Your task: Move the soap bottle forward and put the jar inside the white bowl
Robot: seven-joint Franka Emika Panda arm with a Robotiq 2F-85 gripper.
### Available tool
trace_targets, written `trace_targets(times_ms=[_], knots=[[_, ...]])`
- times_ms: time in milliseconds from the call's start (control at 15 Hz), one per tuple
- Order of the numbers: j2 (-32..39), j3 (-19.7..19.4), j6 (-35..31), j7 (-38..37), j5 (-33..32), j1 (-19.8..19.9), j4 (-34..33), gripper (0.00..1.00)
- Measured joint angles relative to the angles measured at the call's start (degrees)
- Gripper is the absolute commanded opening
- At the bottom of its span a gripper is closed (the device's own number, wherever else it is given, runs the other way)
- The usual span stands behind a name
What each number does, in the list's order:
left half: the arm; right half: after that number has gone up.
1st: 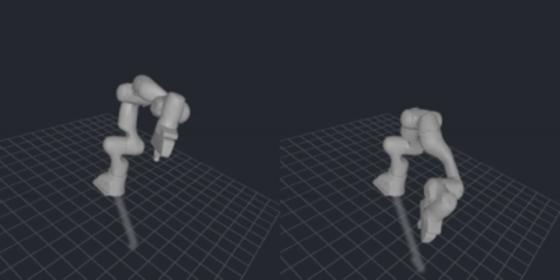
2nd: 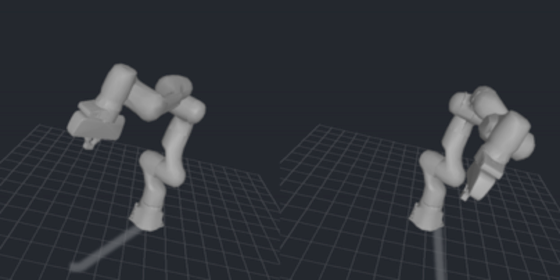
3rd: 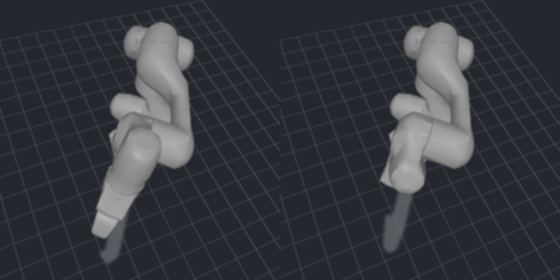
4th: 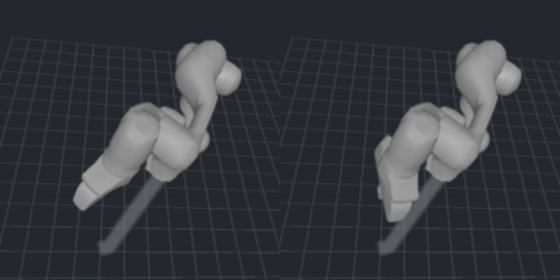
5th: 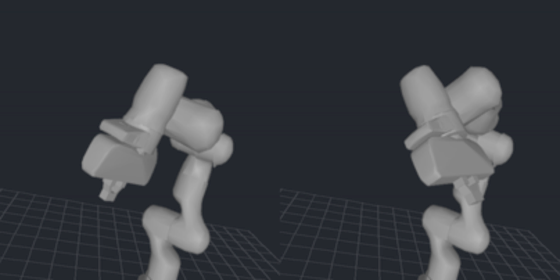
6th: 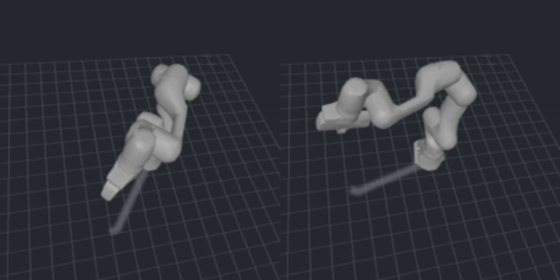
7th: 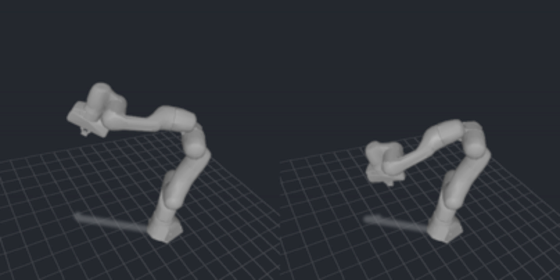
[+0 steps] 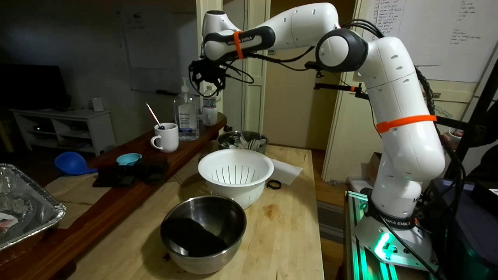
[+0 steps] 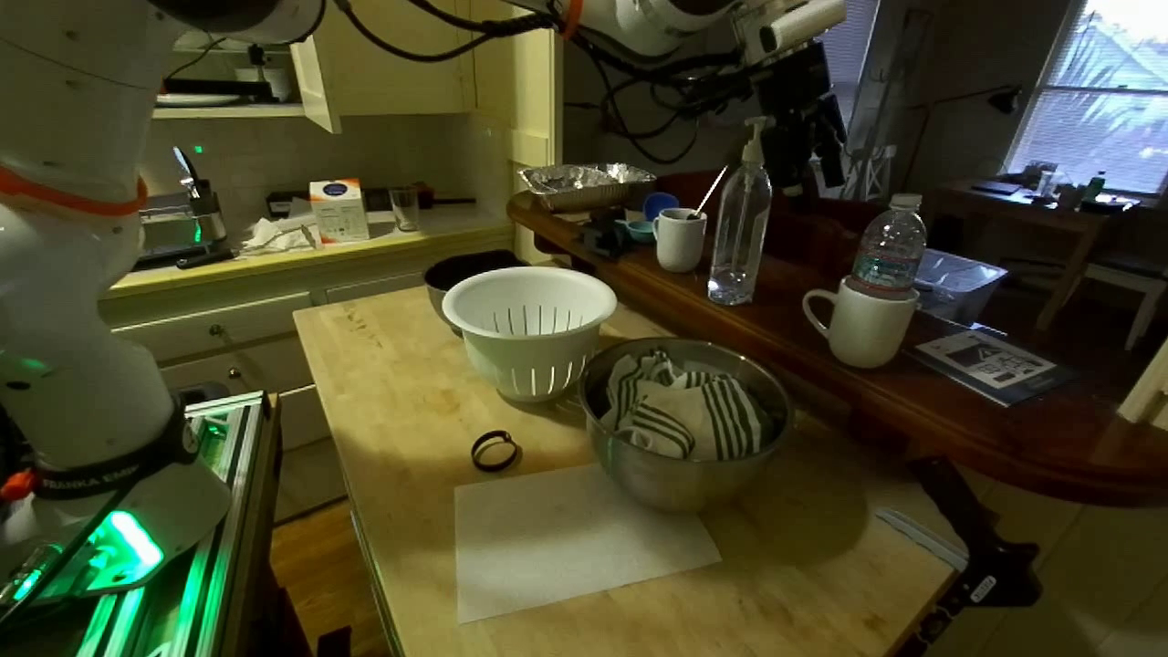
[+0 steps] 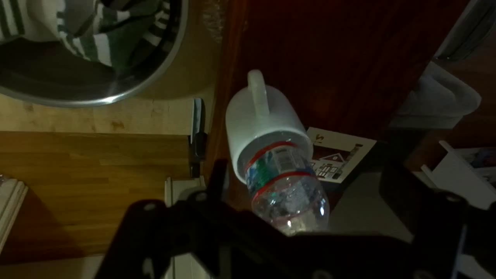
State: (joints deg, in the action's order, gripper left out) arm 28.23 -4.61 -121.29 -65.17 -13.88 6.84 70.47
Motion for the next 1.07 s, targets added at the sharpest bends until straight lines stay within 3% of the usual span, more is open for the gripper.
trace_targets(times_ms=[200,600,1067], knots=[[2.82,0.28,-2.59,-1.96,-0.03,-0.69,-0.26,1.0],[6.73,-4.25,-3.2,-2.12,-0.18,-4.4,-1.71,1.0],[8.19,-6.57,-3.17,-2.92,-0.17,-5.89,-2.67,1.0]])
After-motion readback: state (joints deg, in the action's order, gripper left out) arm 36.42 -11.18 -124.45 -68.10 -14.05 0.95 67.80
